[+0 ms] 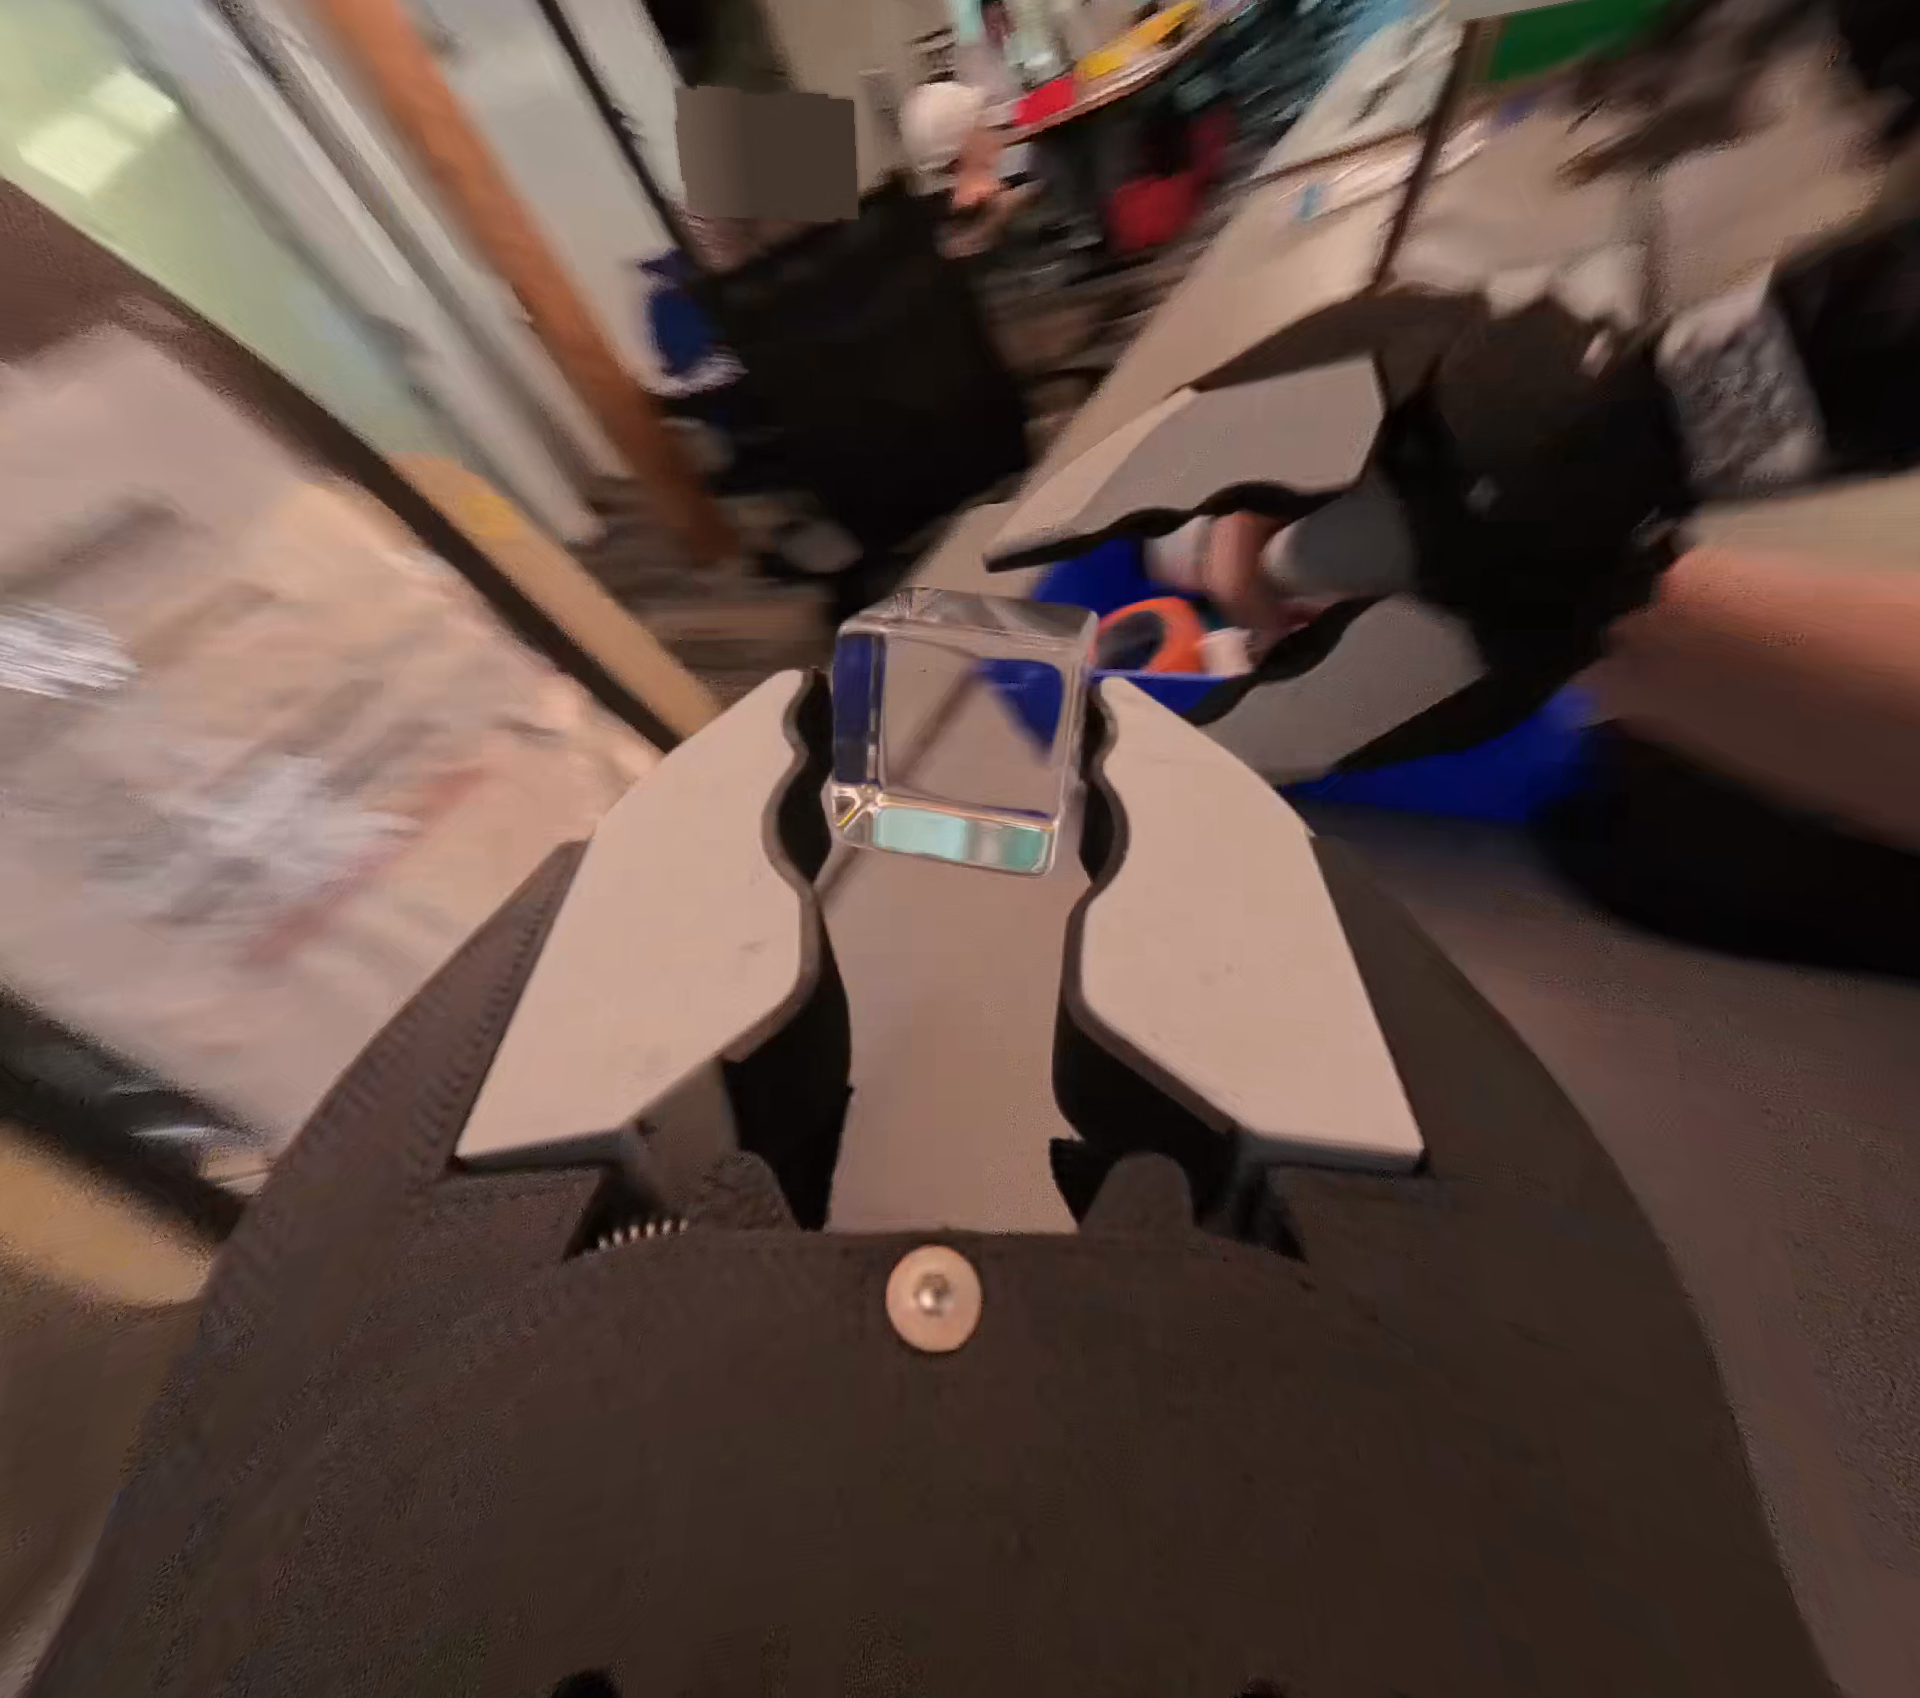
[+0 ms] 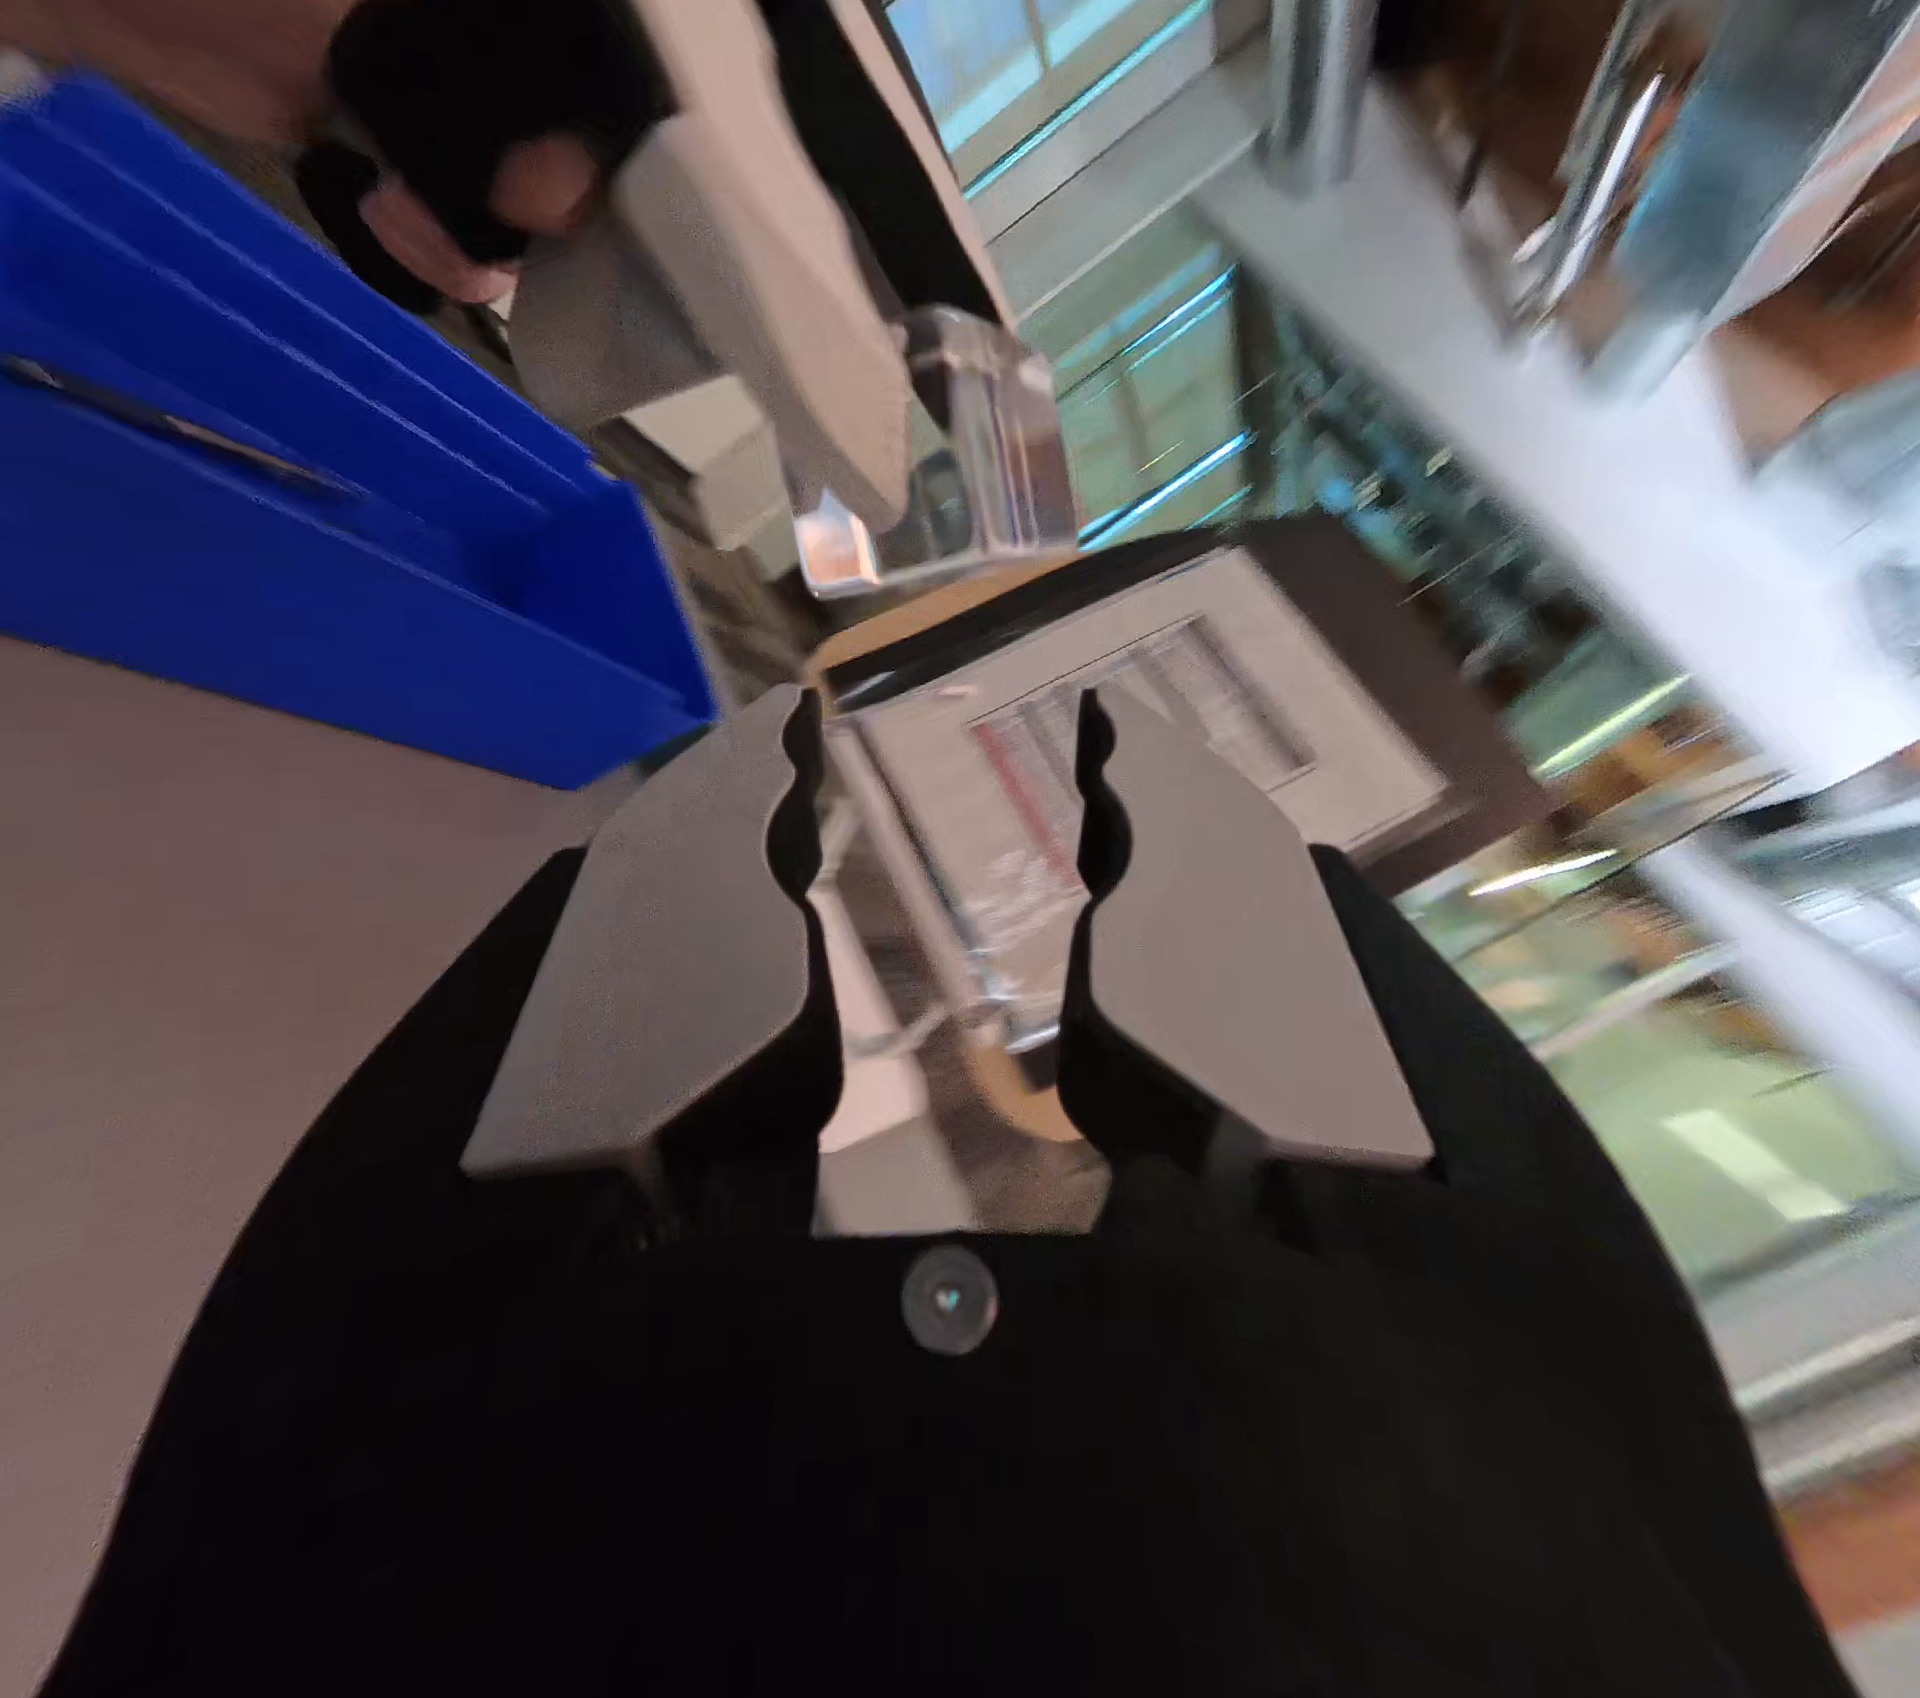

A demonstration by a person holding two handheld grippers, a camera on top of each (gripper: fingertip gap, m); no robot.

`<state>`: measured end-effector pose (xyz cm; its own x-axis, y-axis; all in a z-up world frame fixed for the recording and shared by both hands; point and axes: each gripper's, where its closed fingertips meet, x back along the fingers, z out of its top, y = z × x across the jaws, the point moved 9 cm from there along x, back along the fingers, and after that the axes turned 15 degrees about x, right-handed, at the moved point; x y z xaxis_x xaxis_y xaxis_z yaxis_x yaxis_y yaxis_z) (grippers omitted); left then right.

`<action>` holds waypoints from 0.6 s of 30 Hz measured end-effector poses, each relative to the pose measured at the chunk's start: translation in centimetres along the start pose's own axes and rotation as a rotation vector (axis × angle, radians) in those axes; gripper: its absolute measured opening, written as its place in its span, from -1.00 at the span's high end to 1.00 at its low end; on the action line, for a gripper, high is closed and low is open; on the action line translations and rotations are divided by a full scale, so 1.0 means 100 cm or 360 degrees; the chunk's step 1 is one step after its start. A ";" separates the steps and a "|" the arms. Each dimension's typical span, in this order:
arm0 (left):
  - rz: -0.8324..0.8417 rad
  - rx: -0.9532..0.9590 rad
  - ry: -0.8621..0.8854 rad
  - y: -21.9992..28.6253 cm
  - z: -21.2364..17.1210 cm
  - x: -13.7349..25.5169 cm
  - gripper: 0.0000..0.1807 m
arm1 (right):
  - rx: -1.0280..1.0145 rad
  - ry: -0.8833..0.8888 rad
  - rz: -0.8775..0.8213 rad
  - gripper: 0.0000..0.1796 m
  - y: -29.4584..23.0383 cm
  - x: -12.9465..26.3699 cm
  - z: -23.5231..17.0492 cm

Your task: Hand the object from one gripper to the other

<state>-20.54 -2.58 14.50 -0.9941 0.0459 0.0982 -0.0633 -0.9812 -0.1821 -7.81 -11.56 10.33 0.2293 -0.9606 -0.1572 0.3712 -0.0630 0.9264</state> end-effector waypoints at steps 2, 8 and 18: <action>0.0246 -0.0313 0.0044 0.006 0.000 0.000 0.49 | -0.0440 -0.0027 0.0186 0.39 0.005 -0.005 -0.010; 0.0777 -0.1113 -0.0005 0.018 -0.014 -0.016 0.49 | -0.1603 -0.0095 0.0439 0.29 0.015 -0.012 -0.038; 0.0754 -0.1273 -0.0201 0.024 -0.033 -0.035 0.49 | -0.1881 0.0159 0.0514 0.19 0.010 -0.017 -0.022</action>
<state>-17.53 -4.49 10.55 -0.9178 -0.3922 -0.0612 0.2572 -0.4701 -0.8443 -5.86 -9.38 10.82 0.5107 -0.8582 -0.0518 0.8595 0.5080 0.0563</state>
